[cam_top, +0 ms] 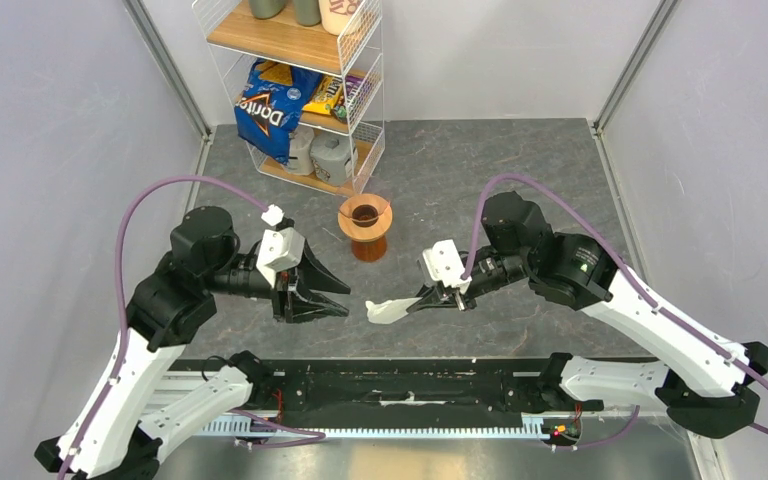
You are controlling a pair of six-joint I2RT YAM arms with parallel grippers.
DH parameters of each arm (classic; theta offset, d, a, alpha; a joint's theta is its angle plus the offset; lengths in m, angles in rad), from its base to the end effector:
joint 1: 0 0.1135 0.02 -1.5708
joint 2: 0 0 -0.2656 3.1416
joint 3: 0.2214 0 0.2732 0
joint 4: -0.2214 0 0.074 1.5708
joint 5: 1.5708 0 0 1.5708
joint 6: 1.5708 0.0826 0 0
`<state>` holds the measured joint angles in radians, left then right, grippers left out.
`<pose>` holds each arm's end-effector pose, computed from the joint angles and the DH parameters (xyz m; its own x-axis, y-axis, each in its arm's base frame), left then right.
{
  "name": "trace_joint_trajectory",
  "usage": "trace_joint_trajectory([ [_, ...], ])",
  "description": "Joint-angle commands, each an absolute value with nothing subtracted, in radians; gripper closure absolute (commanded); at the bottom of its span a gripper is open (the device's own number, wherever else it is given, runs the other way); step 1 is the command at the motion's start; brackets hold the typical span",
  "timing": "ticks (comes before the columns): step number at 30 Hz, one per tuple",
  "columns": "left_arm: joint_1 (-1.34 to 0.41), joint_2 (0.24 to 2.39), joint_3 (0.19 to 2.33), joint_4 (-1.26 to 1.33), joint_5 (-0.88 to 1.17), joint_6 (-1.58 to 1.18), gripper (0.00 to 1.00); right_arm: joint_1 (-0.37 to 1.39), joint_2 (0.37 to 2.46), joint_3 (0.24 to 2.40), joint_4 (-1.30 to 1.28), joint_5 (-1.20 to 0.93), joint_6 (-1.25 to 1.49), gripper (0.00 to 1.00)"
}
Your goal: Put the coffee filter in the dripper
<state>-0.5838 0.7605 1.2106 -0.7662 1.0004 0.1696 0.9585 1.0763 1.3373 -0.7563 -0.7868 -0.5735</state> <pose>0.0903 -0.1430 0.4297 -0.0927 0.1705 -0.9810 0.9950 -0.0195 -0.0975 0.0972 0.2402 0.4111 0.2783 -0.2703 -0.9217 -0.9344 -0.2984 -0.1947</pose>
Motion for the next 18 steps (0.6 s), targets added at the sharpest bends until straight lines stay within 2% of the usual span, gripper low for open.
trace_joint_trajectory([
  [1, -0.581, 0.798, 1.250, -0.679, 1.068, 0.119, 0.54, 0.963, 1.090, 1.363, -0.764, -0.828, -0.609, 1.00],
  [7, -0.589, 0.823, 1.247, -0.541, 1.082, -0.030, 0.53, 0.965, 1.098, 1.372, -0.767, -0.822, -0.595, 1.00],
  [18, -0.604, 0.811, 1.195, -0.532, 1.107, -0.024, 0.52, 0.965, 1.099, 1.367, -0.745, -0.810, -0.558, 1.00],
])
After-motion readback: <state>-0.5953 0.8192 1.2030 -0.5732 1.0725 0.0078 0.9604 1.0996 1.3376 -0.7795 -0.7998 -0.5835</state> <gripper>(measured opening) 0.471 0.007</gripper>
